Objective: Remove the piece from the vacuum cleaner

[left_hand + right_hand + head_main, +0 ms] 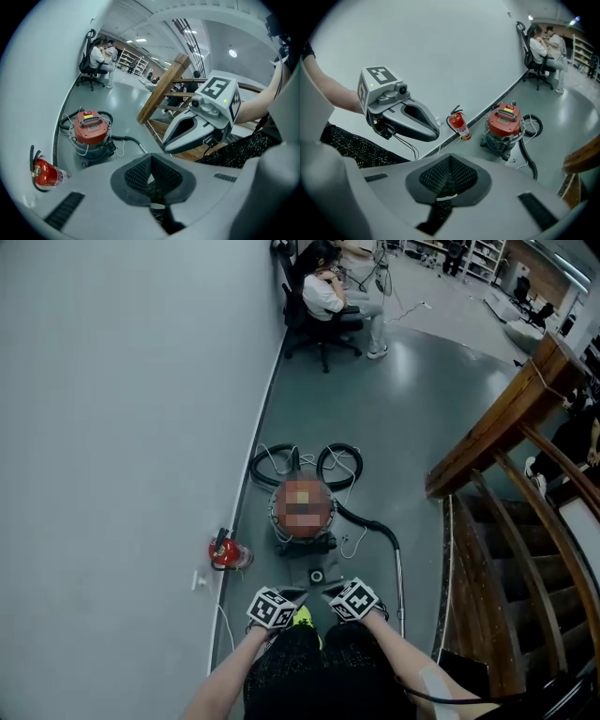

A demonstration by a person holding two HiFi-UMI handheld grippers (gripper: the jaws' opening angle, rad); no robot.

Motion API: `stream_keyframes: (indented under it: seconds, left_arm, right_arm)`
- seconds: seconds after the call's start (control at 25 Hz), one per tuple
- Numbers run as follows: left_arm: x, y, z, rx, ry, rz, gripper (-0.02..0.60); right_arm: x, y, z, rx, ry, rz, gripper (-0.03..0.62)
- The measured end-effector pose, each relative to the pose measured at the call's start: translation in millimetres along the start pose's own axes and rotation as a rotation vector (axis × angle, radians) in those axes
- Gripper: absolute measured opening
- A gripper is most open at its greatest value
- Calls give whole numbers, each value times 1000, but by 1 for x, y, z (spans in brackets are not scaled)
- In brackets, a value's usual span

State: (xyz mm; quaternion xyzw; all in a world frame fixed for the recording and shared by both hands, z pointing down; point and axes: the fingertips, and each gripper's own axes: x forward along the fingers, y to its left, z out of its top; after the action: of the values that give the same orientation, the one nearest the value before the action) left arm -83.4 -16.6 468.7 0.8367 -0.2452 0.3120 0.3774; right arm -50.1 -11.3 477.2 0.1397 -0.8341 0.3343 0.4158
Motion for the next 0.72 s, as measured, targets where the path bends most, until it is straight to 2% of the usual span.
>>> stream_keyframes:
  seconds: [0.12,0.4,0.72]
  left_arm:
    - [-7,-3,5,-28,-15,-13,9]
    - [-20,-19,18,-31,-40,-36,9]
    - [-26,-37,20,-101,-142,-102,9]
  right_arm:
    - [-6,4,3,6,-17,-2,15]
    - [-22,17,17,51,-98,8,15]
    - [-24,32,22,46,-141,8,15]
